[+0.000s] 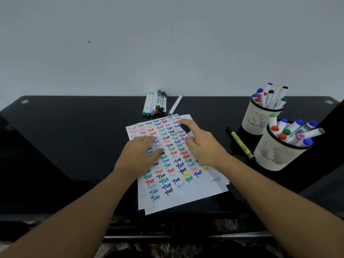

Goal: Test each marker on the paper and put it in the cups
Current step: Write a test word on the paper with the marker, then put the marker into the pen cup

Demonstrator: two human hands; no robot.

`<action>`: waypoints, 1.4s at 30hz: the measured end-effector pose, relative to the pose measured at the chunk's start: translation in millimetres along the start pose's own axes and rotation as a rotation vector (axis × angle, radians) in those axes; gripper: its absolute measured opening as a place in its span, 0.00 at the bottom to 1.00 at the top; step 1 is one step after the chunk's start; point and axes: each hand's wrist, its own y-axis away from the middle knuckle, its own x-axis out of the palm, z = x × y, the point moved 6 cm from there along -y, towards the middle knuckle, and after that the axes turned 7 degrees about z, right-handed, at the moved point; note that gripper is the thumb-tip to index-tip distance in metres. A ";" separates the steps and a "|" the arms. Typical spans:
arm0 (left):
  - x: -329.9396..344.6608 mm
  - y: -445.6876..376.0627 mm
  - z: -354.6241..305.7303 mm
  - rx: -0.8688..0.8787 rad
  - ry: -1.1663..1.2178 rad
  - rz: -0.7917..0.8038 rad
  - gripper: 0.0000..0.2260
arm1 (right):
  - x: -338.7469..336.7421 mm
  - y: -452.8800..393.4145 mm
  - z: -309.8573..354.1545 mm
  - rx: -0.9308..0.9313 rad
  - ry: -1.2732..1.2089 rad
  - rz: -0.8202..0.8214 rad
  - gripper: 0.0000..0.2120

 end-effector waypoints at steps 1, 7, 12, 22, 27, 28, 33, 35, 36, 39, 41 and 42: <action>-0.4 0.3 -0.4 0.005 -0.001 -0.002 0.30 | -0.6 0.2 0.4 0.002 -0.043 0.011 0.24; 0.8 0.2 -1.8 0.053 -0.045 -0.001 0.34 | -7.5 -1.9 -4.8 0.104 -0.259 0.005 0.16; 13.5 -5.9 2.9 0.035 -0.117 0.147 0.40 | -22.4 -3.2 -9.1 0.070 -0.238 -0.103 0.16; 21.3 -13.5 7.0 0.027 -0.224 0.233 0.44 | -70.8 10.5 1.2 0.091 0.008 -0.378 0.15; 21.4 -14.1 7.3 0.025 -0.225 0.240 0.44 | -103.8 23.0 14.7 0.054 0.113 -0.436 0.10; 21.7 -14.1 7.7 0.024 -0.226 0.242 0.43 | -112.9 25.4 17.3 0.051 0.145 -0.455 0.11; 23.1 -14.6 9.0 0.023 -0.223 0.242 0.43 | -171.2 39.8 10.5 0.133 0.146 -0.591 0.12; 22.4 -14.9 9.1 0.024 -0.219 0.237 0.43 | -191.9 49.2 3.1 0.177 0.109 -0.647 0.12; 22.2 -14.9 9.0 0.024 -0.218 0.236 0.43 | -200.2 53.9 -1.6 0.198 0.101 -0.665 0.12; 22.3 -14.8 8.7 0.023 -0.222 0.237 0.44 | -217.4 65.5 -21.3 0.268 0.076 -0.698 0.11; 22.1 -14.5 7.9 0.023 -0.221 0.234 0.44 | -224.4 71.5 -33.2 0.310 0.082 -0.711 0.12; 21.9 -14.5 7.8 0.022 -0.221 0.233 0.44 | -226.6 73.5 -37.5 0.326 0.094 -0.713 0.12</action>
